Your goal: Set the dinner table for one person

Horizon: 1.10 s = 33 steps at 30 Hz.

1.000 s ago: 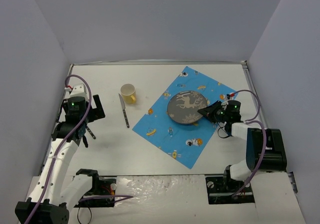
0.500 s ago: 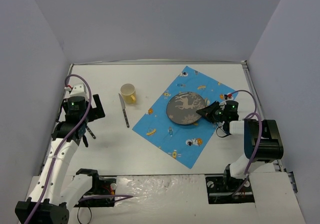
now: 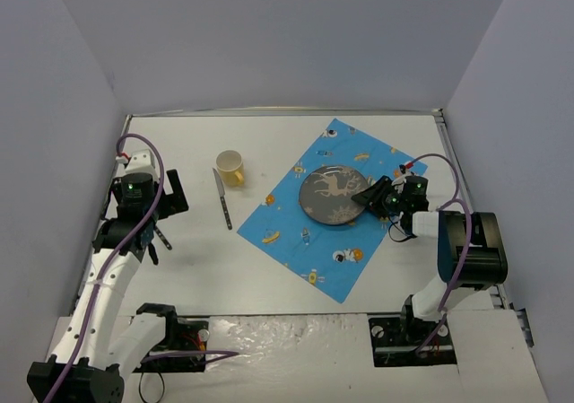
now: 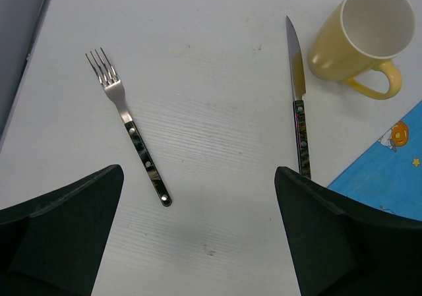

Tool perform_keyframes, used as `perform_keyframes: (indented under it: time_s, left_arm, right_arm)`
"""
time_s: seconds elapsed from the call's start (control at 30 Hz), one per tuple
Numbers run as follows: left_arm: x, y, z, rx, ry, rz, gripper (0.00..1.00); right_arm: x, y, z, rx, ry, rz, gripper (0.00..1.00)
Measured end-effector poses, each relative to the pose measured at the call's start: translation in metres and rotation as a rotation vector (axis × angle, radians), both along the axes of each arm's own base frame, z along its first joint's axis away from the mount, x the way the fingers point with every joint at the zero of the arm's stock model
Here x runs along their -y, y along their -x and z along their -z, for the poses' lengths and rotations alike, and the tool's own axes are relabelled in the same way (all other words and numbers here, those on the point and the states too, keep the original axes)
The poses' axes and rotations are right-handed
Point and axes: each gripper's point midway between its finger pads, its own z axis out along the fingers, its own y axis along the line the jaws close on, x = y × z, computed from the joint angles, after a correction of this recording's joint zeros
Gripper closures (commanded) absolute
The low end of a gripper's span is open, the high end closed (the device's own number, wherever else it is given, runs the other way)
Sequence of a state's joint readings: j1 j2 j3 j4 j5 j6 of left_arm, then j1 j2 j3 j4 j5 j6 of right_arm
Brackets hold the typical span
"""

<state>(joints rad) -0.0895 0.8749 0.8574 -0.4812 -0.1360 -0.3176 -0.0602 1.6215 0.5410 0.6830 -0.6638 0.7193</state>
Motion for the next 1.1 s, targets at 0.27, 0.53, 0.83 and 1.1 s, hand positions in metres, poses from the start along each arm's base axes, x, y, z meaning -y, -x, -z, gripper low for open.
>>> perform_keyframes:
  time_s: [0.27, 0.53, 0.83, 1.1]
  left_arm:
    - [0.000, 0.000, 0.000, 0.000, 0.000, 0.001, 0.03]
    - [0.000, 0.000, 0.000, -0.001, 0.000, 0.001, 0.03]
    - [0.010, -0.005, 0.010, -0.034, 0.028, 0.043, 0.03]
    - [0.038, -0.021, 0.015, -0.103, 0.100, 0.160, 0.03]
  right_arm:
    - [0.010, 0.008, 0.014, -0.054, 0.067, 0.002, 0.38]
    - [0.033, 0.013, 0.002, -0.062, 0.220, 0.048, 0.13]
    - [0.061, 0.019, -0.080, 0.125, 0.379, 0.166, 0.03]
    - [0.043, 0.024, -0.164, 0.386, 0.461, 0.128, 0.00]
